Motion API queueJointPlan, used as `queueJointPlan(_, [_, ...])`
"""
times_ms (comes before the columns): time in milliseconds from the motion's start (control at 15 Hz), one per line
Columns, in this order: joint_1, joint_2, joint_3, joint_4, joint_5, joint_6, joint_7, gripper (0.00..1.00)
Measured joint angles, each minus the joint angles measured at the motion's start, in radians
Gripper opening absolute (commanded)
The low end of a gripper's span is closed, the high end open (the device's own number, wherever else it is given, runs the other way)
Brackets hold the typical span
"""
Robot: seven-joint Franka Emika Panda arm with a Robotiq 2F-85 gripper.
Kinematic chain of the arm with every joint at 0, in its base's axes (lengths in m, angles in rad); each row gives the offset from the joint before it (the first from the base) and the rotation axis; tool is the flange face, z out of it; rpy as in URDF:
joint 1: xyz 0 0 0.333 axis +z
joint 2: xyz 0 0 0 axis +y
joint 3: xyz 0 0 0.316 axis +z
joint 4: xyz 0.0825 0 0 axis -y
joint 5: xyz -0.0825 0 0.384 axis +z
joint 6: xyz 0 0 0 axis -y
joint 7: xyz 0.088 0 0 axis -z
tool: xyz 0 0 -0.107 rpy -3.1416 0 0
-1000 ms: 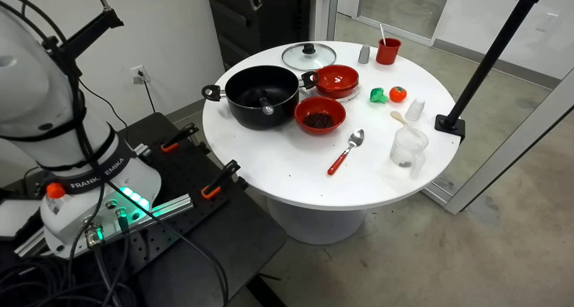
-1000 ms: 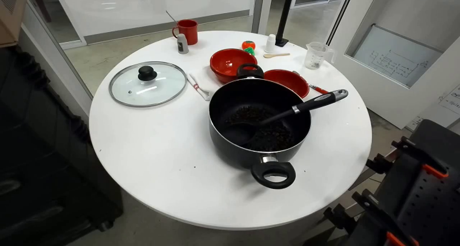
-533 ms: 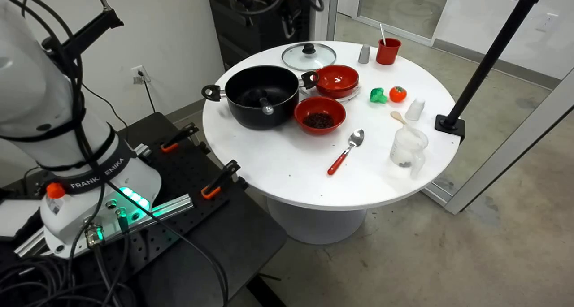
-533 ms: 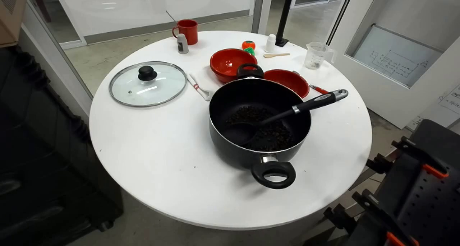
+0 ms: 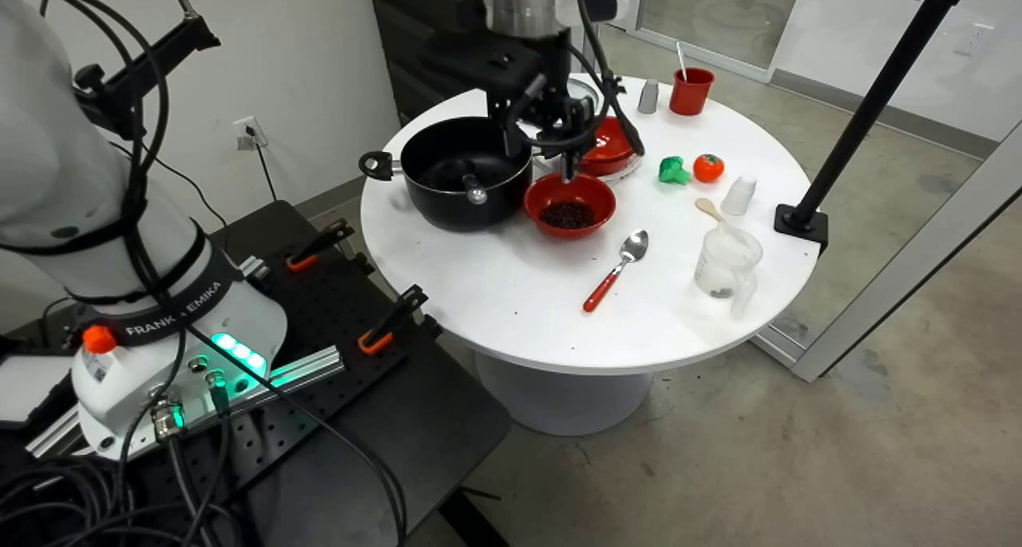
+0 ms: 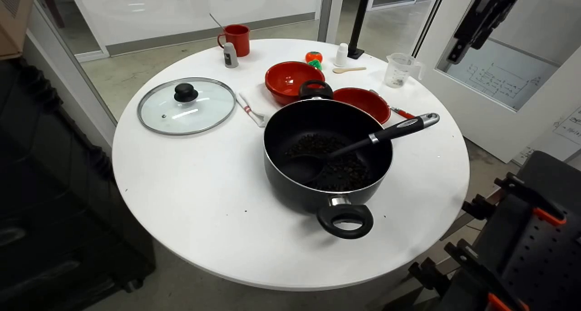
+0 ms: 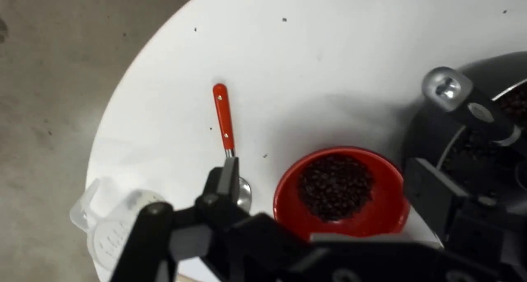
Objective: Use the spoon to scoop some beans from the red bowl and put them in the pot
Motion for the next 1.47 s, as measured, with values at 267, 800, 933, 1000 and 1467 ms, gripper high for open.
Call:
queueJointPlan(267, [-0.042,0.209,-0.013,0.114,-0.001,0.009,-0.029,1.00])
queueJointPlan(800, [-0.076,0.496,0.005,0.254,-0.055,0.077,-0.107,1.00])
queueJointPlan(933, [-0.096,0.544,0.026,0.288,-0.054,0.077,-0.136,1.00])
queueJointPlan(1000, [-0.109,0.563,0.036,0.305,-0.052,0.077,-0.151,1.00])
queueJointPlan(1467, [-0.271,0.639,0.160,0.424,0.055,0.077,-0.356,1.00])
